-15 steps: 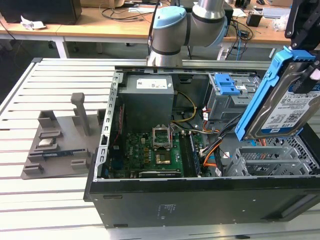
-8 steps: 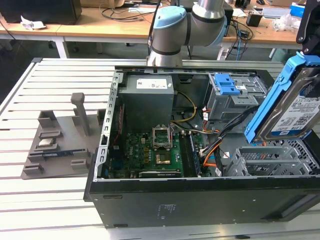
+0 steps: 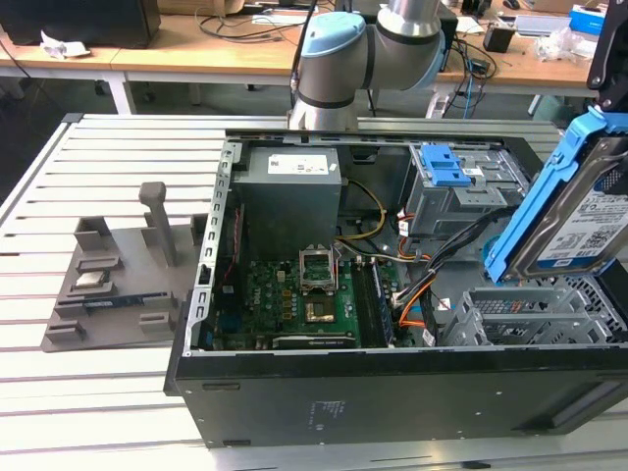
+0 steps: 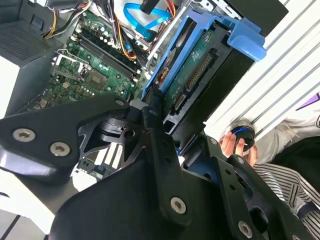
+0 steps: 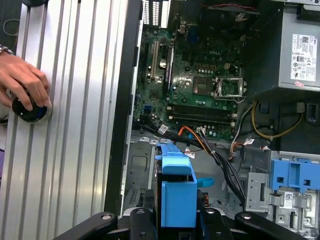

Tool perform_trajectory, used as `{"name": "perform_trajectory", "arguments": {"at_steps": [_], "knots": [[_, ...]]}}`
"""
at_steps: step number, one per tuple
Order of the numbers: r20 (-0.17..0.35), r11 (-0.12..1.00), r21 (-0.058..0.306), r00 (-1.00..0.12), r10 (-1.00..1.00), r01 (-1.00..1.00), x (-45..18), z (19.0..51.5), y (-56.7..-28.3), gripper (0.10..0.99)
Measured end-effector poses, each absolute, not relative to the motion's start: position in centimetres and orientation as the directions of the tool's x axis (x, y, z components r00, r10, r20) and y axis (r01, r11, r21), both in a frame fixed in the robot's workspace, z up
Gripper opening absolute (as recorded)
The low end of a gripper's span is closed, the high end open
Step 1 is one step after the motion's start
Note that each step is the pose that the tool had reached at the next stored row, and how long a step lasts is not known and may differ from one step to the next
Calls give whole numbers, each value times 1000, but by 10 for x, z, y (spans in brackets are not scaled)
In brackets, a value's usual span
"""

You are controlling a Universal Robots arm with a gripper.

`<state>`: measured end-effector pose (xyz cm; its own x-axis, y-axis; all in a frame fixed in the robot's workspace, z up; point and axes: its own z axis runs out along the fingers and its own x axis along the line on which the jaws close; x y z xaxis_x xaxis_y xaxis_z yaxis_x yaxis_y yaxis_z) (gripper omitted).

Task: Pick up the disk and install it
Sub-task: 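Pick up the disk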

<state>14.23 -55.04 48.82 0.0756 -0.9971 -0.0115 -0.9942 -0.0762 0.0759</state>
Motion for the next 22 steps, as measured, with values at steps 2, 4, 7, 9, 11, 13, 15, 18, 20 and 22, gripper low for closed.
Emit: {"name": "perform_trajectory", "arguments": {"at_steps": [2, 4, 7, 9, 11, 13, 15, 18, 20, 22], "knots": [[-11, -76, 76, 76, -997, -994, 145, 486, -550, 365], [-11, -76, 76, 76, -997, -994, 147, 482, -550, 365], [-11, -76, 76, 75, -997, -994, 148, 477, -550, 365], [-11, -75, 76, 74, -997, -994, 148, 473, -550, 365], [-11, -58, 76, 58, -998, -995, 148, 469, -550, 365], [-11, -11, 76, 11, -1000, -997, 148, 466, -550, 365], [-11, 35, 76, -36, -999, -996, 148, 462, -550, 365], [-11, 70, 76, -71, -997, -995, 148, 458, -550, 365], [-11, 70, 76, -71, -997, -995, 147, 456, -550, 365], [-11, 70, 76, -71, -997, -995, 146, 453, -550, 365]]}}
